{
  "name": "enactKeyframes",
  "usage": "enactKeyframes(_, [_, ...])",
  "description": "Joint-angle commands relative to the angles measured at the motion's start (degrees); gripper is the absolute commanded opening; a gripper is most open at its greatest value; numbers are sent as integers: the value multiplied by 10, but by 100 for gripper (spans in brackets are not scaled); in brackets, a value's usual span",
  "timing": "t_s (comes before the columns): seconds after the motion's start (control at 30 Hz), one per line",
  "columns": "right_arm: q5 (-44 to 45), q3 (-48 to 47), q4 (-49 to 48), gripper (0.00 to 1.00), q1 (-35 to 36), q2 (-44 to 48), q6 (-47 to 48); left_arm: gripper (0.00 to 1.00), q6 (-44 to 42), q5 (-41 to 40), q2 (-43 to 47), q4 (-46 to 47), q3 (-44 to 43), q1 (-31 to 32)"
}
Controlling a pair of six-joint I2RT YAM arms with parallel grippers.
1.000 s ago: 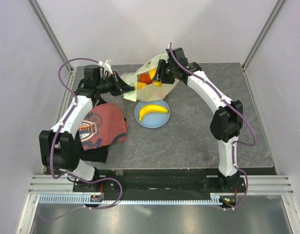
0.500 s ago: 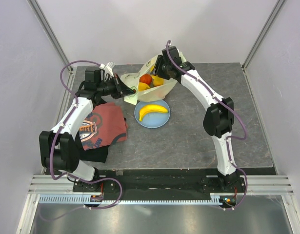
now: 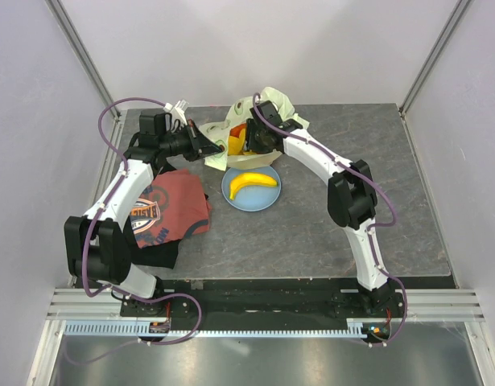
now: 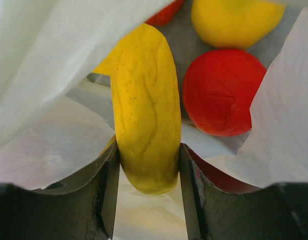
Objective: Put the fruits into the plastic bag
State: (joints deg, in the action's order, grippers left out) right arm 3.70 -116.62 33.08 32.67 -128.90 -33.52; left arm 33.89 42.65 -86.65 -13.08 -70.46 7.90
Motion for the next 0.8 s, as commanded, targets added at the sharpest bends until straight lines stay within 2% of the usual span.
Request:
enactKeyframes(0.0, [2, -5, -14, 36, -1, -7, 11, 2, 10, 14, 3, 20, -14, 2])
enactKeyframes(0.03, [8, -6, -14, 41, -1, -5, 13, 2, 10, 11, 3, 21, -14, 2])
enactKeyframes(0.07, [10, -5, -14, 51, -1, -3, 20, 1, 10, 11, 3, 20, -13, 2])
enactKeyframes(0.33, [10, 4, -30, 72, -1, 15, 47, 2, 9, 14, 3, 20, -14, 2])
enactKeyframes(0.53, [-4, 16, -54, 75, -1, 35, 63, 2, 7, 14, 6, 19, -11, 2])
enactKeyframes(0.77, [-80, 63, -162, 74, -1, 105, 106, 2, 13, 6, 5, 20, -12, 2])
